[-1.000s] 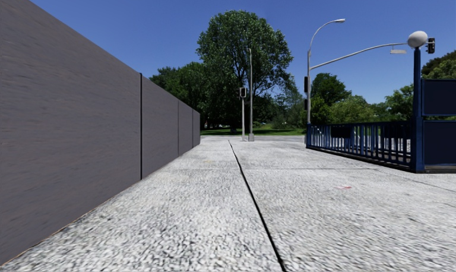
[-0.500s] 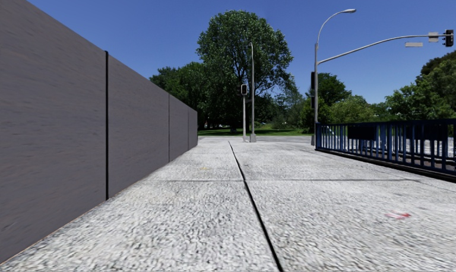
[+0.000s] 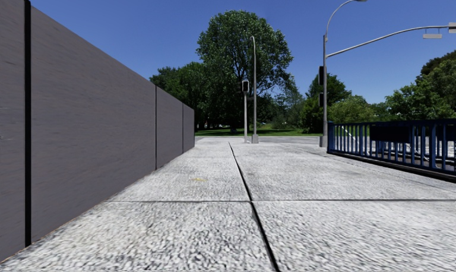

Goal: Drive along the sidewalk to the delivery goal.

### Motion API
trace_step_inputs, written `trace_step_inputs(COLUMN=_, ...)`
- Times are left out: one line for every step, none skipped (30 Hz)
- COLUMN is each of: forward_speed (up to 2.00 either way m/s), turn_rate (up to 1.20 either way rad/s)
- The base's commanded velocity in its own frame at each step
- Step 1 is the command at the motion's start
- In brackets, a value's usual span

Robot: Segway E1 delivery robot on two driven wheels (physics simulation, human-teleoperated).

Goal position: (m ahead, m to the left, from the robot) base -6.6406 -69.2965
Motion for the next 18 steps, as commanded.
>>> trace_step_inputs(forward_speed=2.0, turn_rate=0.0)
trace_step_inputs(forward_speed=2.0, turn_rate=0.0)
trace_step_inputs(forward_speed=2.0, turn_rate=0.0)
trace_step_inputs(forward_speed=2.0, turn_rate=0.0)
trace_step_inputs(forward_speed=2.0, turn_rate=0.0)
trace_step_inputs(forward_speed=2.0, turn_rate=0.0)
trace_step_inputs(forward_speed=2.0, turn_rate=0.0)
trace_step_inputs(forward_speed=2.0, turn_rate=0.0)
trace_step_inputs(forward_speed=2.0, turn_rate=0.0)
trace_step_inputs(forward_speed=2.0, turn_rate=0.0)
trace_step_inputs(forward_speed=2.0, turn_rate=0.0)
trace_step_inputs(forward_speed=2.0, turn_rate=0.0)
trace_step_inputs(forward_speed=2.0, turn_rate=0.0)
trace_step_inputs(forward_speed=2.0, turn_rate=0.0)
trace_step_inputs(forward_speed=2.0, turn_rate=0.0)
trace_step_inputs(forward_speed=2.0, turn_rate=0.0)
trace_step_inputs(forward_speed=2.0, turn_rate=0.0)
trace_step_inputs(forward_speed=2.0, turn_rate=0.0)
